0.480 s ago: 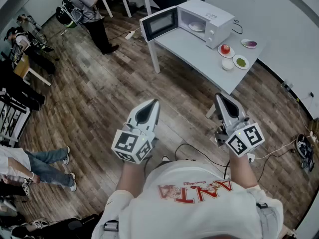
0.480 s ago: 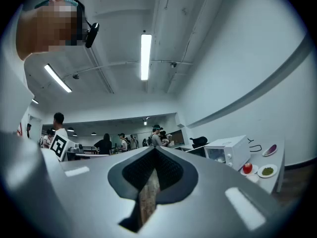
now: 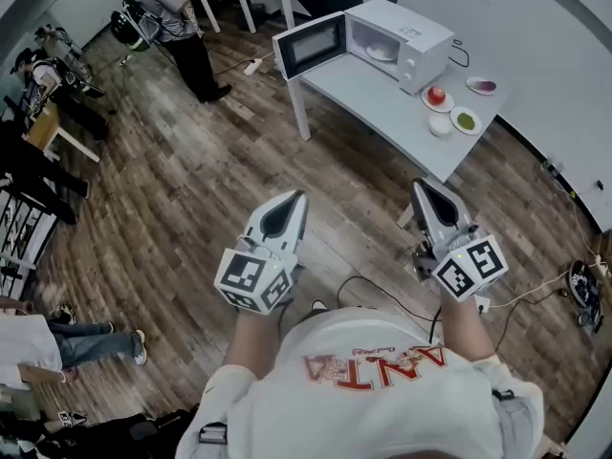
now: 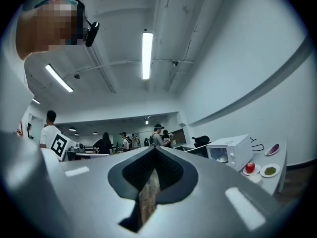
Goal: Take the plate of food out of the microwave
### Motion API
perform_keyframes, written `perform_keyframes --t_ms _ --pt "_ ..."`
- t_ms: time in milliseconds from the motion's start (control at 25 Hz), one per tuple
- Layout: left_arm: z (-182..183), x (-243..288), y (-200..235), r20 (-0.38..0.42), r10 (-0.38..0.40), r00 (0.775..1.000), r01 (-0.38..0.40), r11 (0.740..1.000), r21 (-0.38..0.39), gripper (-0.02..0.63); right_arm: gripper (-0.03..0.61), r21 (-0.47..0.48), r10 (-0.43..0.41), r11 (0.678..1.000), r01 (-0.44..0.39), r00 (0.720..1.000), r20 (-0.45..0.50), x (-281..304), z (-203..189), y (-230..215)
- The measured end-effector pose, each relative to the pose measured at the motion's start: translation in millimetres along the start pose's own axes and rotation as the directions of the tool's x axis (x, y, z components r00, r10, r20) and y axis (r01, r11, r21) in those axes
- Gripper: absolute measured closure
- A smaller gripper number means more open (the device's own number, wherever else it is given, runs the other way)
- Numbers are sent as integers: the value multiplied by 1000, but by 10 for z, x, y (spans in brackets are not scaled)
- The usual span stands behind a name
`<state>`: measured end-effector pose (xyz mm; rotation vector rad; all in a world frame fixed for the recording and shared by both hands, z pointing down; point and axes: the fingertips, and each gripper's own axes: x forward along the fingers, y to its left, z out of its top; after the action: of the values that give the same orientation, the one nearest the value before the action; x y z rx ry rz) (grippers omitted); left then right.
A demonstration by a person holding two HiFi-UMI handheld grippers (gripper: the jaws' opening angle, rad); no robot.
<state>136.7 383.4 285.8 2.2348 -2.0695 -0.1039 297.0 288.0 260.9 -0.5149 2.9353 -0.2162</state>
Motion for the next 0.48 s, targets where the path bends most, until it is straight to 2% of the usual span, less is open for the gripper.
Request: perform_keyframes --t_ms 200,480 --pt "-28 -19 64 0 6 1000 -6 1000 -11 604 580 11 -7 1000 7 1000 -2 33 -34 -6" --pt "-50 -70 168 -8 -4 1000 4 1000 -26 604 580 100 -39 994 38 999 17 65 -77 -22"
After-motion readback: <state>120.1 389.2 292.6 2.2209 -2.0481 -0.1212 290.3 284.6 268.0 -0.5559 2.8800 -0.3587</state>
